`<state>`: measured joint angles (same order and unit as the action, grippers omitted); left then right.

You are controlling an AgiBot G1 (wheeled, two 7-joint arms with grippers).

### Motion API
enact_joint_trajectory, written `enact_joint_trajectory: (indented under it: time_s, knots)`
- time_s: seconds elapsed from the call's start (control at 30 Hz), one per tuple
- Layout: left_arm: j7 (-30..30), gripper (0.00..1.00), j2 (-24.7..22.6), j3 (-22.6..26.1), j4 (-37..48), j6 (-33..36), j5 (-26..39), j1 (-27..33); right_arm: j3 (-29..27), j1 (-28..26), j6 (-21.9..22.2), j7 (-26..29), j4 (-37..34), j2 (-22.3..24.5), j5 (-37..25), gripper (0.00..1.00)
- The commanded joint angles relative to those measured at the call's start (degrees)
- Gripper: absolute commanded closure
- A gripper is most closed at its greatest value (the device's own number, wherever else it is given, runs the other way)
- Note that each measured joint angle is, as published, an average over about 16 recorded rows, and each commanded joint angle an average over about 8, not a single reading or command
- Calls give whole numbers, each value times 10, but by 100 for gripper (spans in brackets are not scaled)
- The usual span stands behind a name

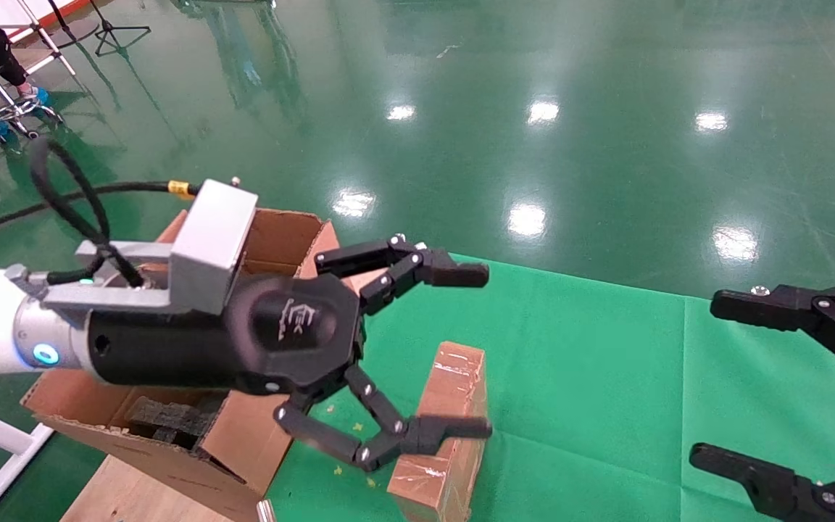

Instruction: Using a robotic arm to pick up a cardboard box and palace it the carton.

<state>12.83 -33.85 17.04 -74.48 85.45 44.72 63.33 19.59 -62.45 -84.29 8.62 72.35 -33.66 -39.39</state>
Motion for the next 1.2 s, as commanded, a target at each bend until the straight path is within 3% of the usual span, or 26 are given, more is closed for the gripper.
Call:
enact_joint_trajectory:
  time_s: [0.03, 0.27, 0.5, 0.63, 0.9, 1.03, 1.2]
  knots:
    - [-1, 0, 2, 0, -1, 0, 2, 0, 0, 0, 0, 0, 0, 0, 0, 100]
    - [101, 0, 28, 48, -27, 0, 117, 83, 0, 0, 0, 0, 0, 0, 0, 100]
    - [206, 0, 11, 116, -33, 32, 237, 196, 0, 0, 0, 0, 0, 0, 0, 100]
    - [244, 0, 1, 140, -35, 40, 262, 233, 0, 0, 0, 0, 0, 0, 0, 100]
    - [257, 0, -11, 160, -23, 41, 282, 250, 0, 0, 0, 0, 0, 0, 0, 100]
    - [321, 0, -42, 214, -20, 48, 333, 299, 0, 0, 0, 0, 0, 0, 0, 100]
    - [447, 0, -95, 321, -18, 57, 390, 389, 0, 0, 0, 0, 0, 0, 0, 100]
